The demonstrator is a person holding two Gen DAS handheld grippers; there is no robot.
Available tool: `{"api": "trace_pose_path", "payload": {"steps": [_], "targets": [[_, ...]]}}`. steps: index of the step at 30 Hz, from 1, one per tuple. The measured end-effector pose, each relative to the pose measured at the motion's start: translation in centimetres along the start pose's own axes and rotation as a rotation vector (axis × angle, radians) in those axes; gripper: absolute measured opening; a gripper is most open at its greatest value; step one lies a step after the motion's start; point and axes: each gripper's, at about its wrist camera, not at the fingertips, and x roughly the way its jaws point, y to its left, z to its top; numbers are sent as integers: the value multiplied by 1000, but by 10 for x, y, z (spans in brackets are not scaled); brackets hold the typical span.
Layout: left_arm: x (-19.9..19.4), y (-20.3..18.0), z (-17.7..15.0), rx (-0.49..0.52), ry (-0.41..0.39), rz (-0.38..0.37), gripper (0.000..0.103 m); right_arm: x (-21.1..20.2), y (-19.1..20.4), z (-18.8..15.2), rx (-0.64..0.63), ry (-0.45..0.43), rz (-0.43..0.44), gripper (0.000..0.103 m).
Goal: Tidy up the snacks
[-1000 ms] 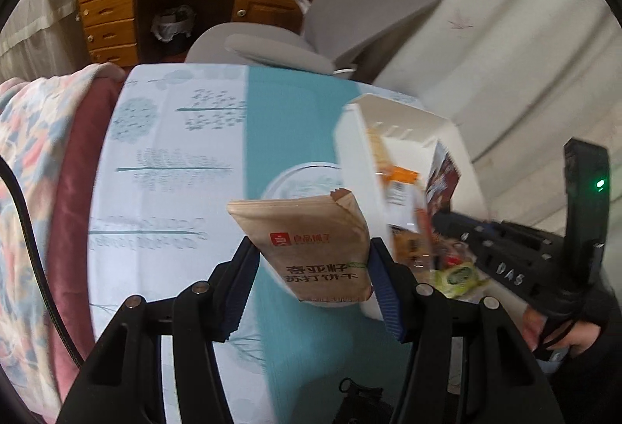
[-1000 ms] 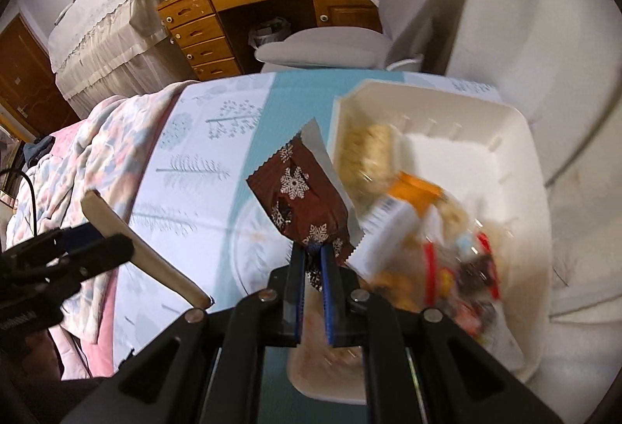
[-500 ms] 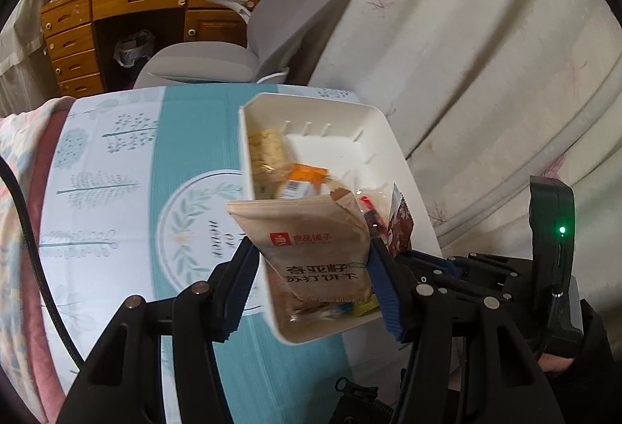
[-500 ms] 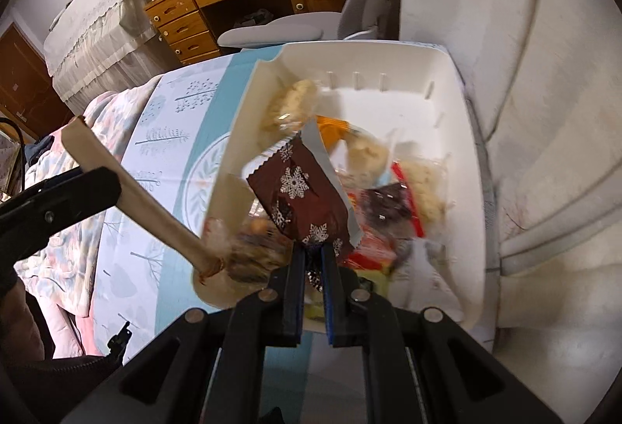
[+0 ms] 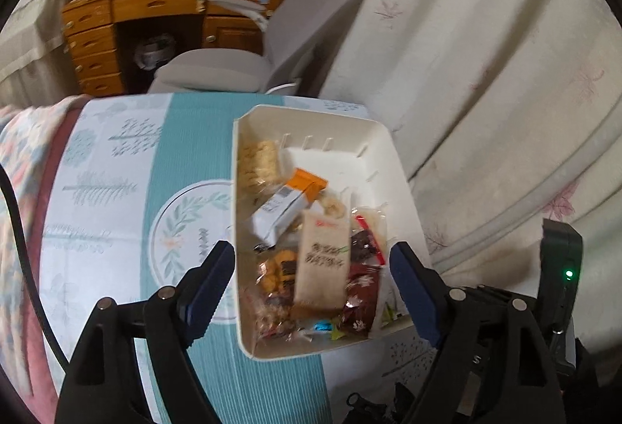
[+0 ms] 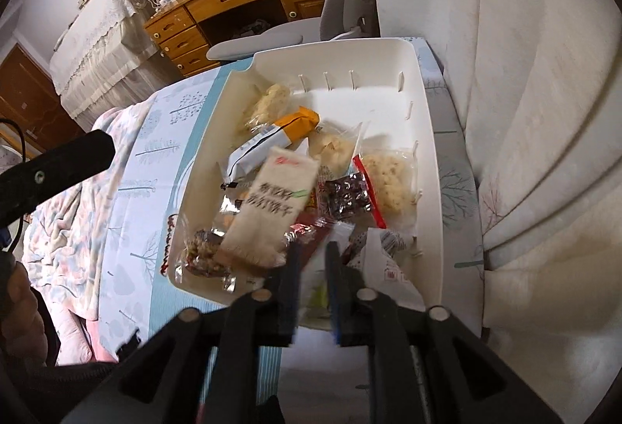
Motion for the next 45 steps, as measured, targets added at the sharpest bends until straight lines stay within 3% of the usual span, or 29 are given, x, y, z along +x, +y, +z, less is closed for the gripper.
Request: {"api": "trace_pose_path", "payload": {"steps": [1, 5, 9, 15, 18, 29, 37, 40, 45], "targets": [[-3, 4, -4, -21, 2, 13, 81, -2, 0, -2, 4, -3, 13, 38], [-13, 25, -22, -103, 12, 59, 81, -12, 4, -12, 12, -21, 54, 44], [-30, 44, -47, -180, 26, 128, 84, -23, 14, -30, 11, -17, 50, 62], [-65, 65, -78, -233, 17, 196, 85, -49, 37, -51, -4, -5, 50, 70], [-86, 67, -86, -226, -29, 232, 91, -65, 49, -56, -18, -7, 43, 77], [-157, 41, -98, -141, -138, 303, 102, -113, 102, -77, -103, 11, 52, 81], [-167, 22, -114, -83, -123, 360, 102, -138, 107, -96, -70, -61, 30, 91], [-168, 16, -115, -73, -151, 394, 102, -139, 101, -98, -33, -79, 12, 100], [-167, 12, -112, -62, -179, 408, 102, -134, 94, -99, 1, -79, -14, 103]]}}
